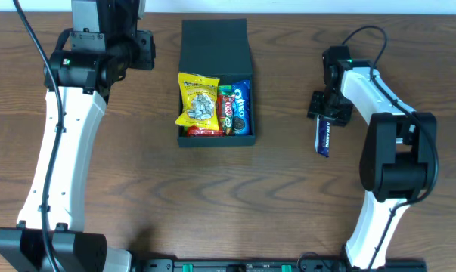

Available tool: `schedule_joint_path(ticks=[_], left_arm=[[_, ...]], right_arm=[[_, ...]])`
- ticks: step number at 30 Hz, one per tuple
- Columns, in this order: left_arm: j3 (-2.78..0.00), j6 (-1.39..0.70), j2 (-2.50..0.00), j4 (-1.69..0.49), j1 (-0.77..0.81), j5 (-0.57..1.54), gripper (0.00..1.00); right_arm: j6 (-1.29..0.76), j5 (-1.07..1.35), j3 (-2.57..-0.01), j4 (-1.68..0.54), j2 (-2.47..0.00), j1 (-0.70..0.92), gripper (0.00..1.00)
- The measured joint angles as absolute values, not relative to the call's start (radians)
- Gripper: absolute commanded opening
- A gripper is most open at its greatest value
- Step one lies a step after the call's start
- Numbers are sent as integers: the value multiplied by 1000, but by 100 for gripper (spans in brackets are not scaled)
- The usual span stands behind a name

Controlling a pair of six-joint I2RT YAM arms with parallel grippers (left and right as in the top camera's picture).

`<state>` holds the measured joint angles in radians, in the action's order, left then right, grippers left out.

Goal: Pack container
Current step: 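Carry the dark blue bar into the box with the right gripper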

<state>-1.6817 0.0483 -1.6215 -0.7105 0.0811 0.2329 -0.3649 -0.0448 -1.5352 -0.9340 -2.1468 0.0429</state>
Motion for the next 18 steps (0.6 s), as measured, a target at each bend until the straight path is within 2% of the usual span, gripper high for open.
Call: schedule_joint_path(ticks=[7, 11, 18], left_arm=[[-1682, 48, -1621, -696, 81, 233, 15], [-1682, 48, -1621, -694, 81, 233, 15], [-1682, 48, -1621, -693, 81, 233, 15]], right_arm=[[-300, 23, -1525, -884, -2141, 39, 18], [-286, 68, -1525, -860, -2140, 39, 11], [-279, 118, -1658, -943, -2140, 70, 11]])
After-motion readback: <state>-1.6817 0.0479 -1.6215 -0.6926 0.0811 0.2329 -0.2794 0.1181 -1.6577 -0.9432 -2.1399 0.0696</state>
